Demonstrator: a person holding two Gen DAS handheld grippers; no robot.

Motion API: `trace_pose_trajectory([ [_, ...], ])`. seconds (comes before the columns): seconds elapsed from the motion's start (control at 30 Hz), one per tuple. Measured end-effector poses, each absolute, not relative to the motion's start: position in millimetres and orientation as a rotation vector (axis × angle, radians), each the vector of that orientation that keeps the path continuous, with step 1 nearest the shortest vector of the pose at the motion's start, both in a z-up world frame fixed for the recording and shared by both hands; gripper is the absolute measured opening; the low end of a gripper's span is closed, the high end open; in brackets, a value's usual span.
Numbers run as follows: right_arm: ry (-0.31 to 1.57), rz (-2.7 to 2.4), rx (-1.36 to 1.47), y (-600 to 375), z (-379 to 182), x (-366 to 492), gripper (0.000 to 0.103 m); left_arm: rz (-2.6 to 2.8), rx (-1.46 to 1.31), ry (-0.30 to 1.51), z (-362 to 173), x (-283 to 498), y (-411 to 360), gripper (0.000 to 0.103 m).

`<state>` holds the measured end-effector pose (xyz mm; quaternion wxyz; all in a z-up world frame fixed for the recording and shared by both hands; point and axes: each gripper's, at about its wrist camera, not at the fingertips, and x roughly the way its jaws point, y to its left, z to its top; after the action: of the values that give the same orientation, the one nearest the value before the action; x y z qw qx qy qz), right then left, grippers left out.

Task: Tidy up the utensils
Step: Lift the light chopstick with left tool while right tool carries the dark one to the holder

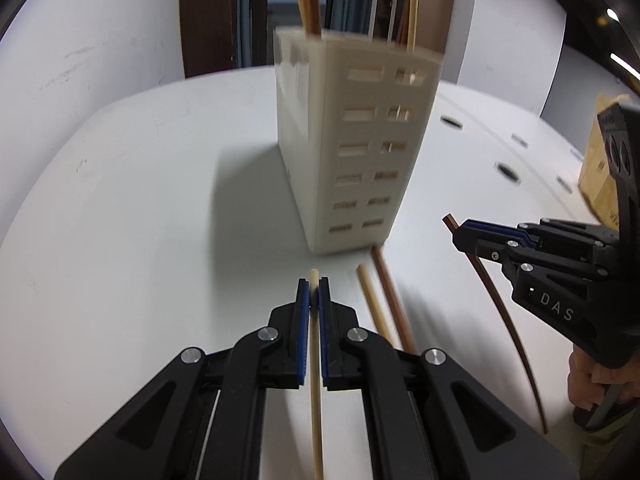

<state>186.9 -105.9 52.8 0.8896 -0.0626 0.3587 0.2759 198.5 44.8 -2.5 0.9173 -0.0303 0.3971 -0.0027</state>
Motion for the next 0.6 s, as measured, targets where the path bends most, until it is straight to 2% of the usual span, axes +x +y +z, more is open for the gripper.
trace_pose_trajectory([
  [0.3, 0.627, 0.593, -0.068, -129, 95, 167, 0.007, -0.010, -0.091, 0.686, 36, 178, 35, 0.004],
  [0.6, 0.556, 0.616, -0.047, -134, 119, 147, 0.006, -0.004, -0.064, 0.633, 50, 171, 16, 0.004],
])
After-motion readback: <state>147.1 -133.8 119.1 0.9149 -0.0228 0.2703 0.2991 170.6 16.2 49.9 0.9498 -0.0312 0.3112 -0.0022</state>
